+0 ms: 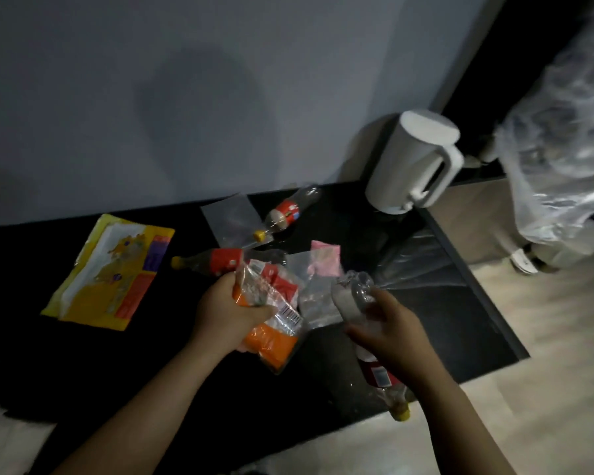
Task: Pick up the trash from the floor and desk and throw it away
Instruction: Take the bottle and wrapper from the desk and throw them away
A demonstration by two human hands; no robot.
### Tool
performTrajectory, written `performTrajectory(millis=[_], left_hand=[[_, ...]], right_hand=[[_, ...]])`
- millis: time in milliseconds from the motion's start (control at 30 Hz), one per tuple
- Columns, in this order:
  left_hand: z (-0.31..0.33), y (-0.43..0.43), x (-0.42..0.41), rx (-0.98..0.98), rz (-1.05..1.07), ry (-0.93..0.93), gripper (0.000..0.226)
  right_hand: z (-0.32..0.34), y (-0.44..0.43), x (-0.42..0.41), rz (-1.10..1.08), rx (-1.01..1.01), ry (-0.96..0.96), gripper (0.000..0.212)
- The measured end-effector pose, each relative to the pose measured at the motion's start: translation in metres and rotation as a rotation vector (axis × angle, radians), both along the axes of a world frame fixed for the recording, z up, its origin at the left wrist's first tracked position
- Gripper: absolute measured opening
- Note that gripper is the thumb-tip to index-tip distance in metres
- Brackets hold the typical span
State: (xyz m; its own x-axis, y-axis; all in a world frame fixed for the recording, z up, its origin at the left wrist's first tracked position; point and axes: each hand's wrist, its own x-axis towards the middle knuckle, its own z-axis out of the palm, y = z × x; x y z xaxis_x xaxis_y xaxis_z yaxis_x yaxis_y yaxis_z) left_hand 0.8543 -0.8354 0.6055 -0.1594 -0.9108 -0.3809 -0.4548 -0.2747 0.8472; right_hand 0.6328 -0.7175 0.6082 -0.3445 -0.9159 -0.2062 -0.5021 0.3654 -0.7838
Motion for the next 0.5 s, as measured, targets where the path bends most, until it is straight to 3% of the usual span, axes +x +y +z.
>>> performTrajectory(millis=[67,167,367,500], left_hand=[[0.019,0.012,-0.036,-0.035,-0.048,0.013,0.052],[0.043,0.035,-0.089,-0.073,-0.132,0.026,0.057],[0.074,0.096,-0.191,-0.156,-0.294,0.117,0.051],[0.091,0.132,-0.257,-0.269,-0.411,0.154,0.045]], right_hand=[[0.015,0.025,-0.024,-0.061,-0.040,0.018,0.048],[0.035,0.063,-0.063,-0.170,-0.077,0.055,0.056],[0.074,0.146,-0.143,-0.374,-0.233,0.104,0.050],[0.091,0.201,-0.191,-0.549,-0.282,0.106,0.060]])
